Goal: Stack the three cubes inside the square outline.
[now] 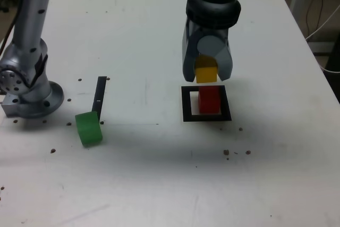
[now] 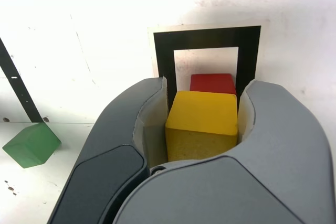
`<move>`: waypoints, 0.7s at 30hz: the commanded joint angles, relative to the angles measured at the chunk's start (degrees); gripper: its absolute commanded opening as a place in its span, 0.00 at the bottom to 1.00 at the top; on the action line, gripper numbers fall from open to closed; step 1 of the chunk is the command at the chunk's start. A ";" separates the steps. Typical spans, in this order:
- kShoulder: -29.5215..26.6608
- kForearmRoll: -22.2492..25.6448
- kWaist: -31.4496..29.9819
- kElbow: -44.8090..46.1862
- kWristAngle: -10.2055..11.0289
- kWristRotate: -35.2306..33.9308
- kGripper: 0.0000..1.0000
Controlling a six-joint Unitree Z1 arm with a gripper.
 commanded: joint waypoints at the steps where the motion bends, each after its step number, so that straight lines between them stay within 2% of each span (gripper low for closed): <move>1: 1.00 -0.38 0.36 0.30 -0.13 0.06 0.00; 9: 1.71 -1.16 0.50 0.98 -0.29 0.06 0.00; 21: 1.08 0.39 -0.73 0.37 -2.28 -0.77 0.00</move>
